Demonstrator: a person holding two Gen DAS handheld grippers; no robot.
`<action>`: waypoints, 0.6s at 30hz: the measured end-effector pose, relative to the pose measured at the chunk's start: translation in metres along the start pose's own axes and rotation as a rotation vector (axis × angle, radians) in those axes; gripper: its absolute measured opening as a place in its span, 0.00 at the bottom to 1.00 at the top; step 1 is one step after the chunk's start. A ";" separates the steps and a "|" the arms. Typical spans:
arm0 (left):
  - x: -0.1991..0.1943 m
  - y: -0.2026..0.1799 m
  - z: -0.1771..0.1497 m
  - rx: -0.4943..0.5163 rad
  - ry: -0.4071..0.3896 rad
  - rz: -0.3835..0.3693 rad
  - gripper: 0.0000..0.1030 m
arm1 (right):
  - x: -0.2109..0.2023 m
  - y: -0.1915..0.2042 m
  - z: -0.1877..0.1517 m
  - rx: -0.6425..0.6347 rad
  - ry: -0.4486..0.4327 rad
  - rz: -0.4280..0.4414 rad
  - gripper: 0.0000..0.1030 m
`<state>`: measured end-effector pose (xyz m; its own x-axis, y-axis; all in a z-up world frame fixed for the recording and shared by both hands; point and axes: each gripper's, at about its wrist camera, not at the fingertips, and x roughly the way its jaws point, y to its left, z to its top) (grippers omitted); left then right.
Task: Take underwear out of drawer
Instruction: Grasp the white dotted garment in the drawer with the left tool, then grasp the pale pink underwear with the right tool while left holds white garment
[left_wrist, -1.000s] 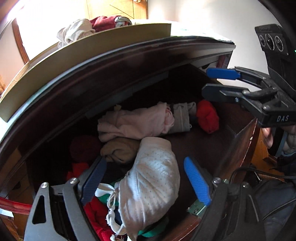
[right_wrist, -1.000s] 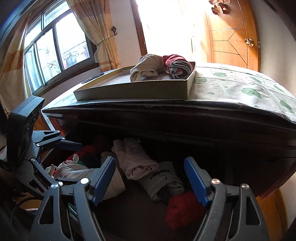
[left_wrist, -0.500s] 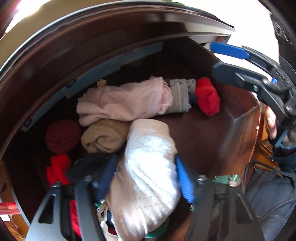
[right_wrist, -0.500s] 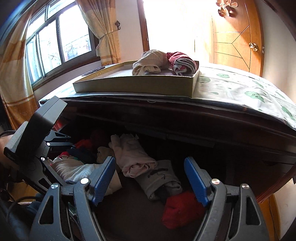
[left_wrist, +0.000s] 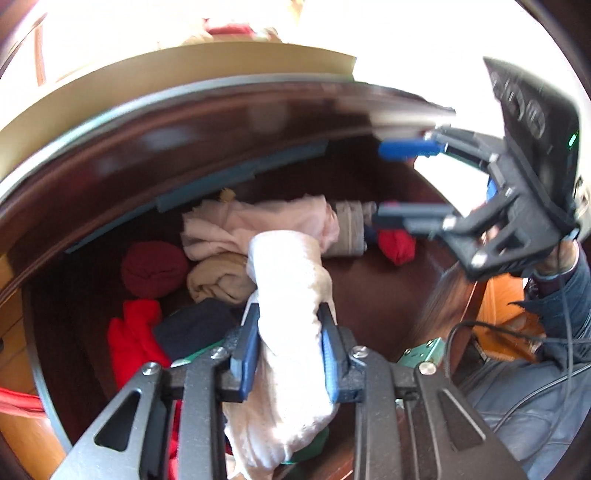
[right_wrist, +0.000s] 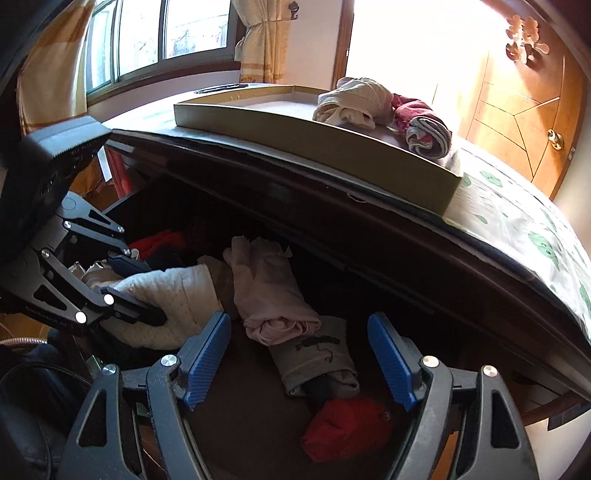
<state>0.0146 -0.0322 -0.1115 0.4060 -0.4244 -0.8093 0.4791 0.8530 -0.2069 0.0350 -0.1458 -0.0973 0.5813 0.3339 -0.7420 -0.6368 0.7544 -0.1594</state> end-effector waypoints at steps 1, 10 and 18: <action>-0.006 0.003 -0.002 -0.018 -0.024 0.002 0.26 | 0.003 0.002 0.002 -0.021 0.011 0.005 0.76; -0.036 0.022 0.001 -0.115 -0.196 0.044 0.25 | 0.033 0.021 0.020 -0.158 0.117 0.058 0.73; -0.037 0.042 0.001 -0.178 -0.242 0.074 0.25 | 0.066 0.044 0.029 -0.269 0.182 0.051 0.58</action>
<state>0.0209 0.0189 -0.0900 0.6184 -0.4008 -0.6760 0.3062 0.9151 -0.2624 0.0603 -0.0744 -0.1344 0.4604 0.2427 -0.8539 -0.7882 0.5544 -0.2674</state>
